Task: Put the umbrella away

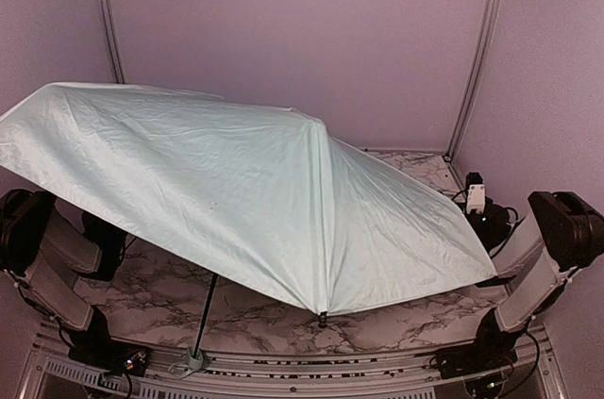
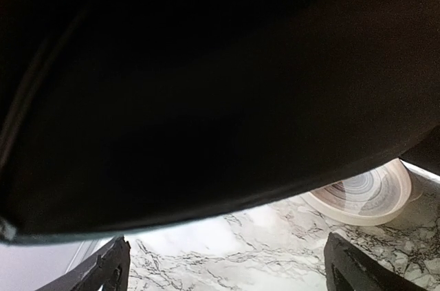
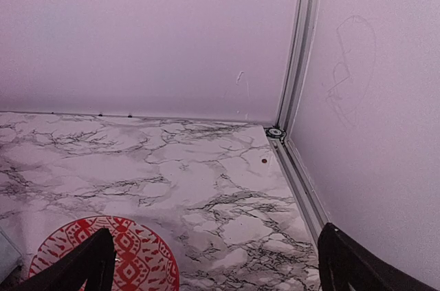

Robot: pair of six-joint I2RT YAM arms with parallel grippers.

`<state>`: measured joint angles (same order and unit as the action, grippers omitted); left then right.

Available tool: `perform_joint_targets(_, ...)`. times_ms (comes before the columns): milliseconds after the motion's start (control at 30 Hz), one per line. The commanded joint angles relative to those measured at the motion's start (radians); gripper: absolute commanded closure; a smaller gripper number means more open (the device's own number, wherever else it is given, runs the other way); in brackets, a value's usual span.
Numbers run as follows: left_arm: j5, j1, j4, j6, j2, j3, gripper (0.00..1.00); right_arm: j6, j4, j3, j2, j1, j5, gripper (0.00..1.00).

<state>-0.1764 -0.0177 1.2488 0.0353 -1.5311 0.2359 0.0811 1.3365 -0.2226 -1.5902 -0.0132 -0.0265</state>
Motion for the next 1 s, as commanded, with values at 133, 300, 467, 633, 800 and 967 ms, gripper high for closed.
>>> perform_joint_targets(133, 0.029, 0.006, -0.021, -0.016, 0.003, 0.019, 0.01, 0.005, 0.006, -0.015, -0.007, 0.005, 0.007, 0.0)
perform_joint_targets(300, 0.04, 0.007, -0.024, -0.02, 0.008, 0.019, 0.01, 0.006, 0.006, -0.015, -0.007, 0.005, 0.007, 0.0)
perform_joint_targets(467, 0.109, -0.001, -0.349, -0.055, 0.147, 0.155, 0.01, -0.012, -0.04, -0.013, 0.053, 0.004, -0.021, 0.0)
perform_joint_targets(633, 0.159, -0.032, -0.525, 0.042, 0.237, 0.215, 0.01, -0.104, -0.51, -0.167, 0.276, -0.027, -0.03, 0.0)
perform_joint_targets(800, 0.124, -0.206, -0.631, 0.038, 0.349, 0.204, 0.09, -0.119, -0.952, -0.357, 0.388, -0.033, 0.095, 0.0)
perform_joint_targets(967, 0.166, -0.32, -0.759, 0.052, 0.52, 0.183, 0.18, -0.133, -1.239, -0.502, 0.423, -0.033, 0.088, 0.01)
